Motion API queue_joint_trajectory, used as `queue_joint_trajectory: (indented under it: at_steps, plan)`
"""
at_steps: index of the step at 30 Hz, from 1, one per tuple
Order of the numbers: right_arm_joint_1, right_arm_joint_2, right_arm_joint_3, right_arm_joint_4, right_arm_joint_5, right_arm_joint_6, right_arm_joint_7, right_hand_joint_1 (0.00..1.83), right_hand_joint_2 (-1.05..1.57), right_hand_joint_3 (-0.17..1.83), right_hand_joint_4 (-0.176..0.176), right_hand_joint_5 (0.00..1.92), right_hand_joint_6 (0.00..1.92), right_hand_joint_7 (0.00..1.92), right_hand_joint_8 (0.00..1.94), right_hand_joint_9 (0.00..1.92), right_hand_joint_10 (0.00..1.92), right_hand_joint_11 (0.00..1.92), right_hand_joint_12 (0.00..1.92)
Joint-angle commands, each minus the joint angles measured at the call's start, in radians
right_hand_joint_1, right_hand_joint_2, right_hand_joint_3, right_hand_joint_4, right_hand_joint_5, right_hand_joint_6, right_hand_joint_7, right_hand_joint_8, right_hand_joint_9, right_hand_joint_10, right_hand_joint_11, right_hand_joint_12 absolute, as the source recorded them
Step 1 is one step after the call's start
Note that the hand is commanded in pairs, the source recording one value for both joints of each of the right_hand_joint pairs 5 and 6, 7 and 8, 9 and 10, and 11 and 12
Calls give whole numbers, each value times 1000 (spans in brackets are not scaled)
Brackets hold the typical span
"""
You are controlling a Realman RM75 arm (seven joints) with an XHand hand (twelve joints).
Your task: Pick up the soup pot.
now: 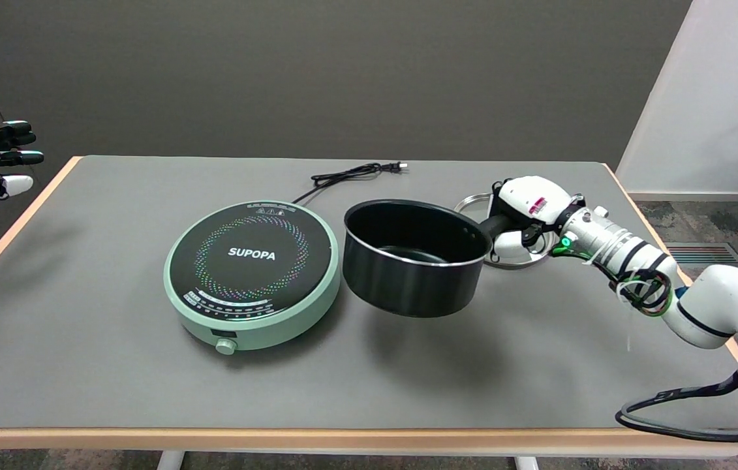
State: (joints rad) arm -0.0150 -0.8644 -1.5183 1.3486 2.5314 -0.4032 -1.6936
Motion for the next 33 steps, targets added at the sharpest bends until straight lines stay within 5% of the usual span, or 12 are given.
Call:
queue_joint_trajectory:
  at_steps: [1,12,33]
  plan:
    - [-8,-32,58,23,21,-48,-6,826,1119,684,-20,1920,1920,1920,1920,1920,1920,1920,1920]
    - [37,-66,136,145,-34,-53,-8,844,1081,798,-20,1920,1920,1920,1920,1920,1920,1920,1920]
    - [208,-132,85,419,-264,57,-7,856,892,933,-19,1920,1920,1920,1920,1920,1920,1920,1920]
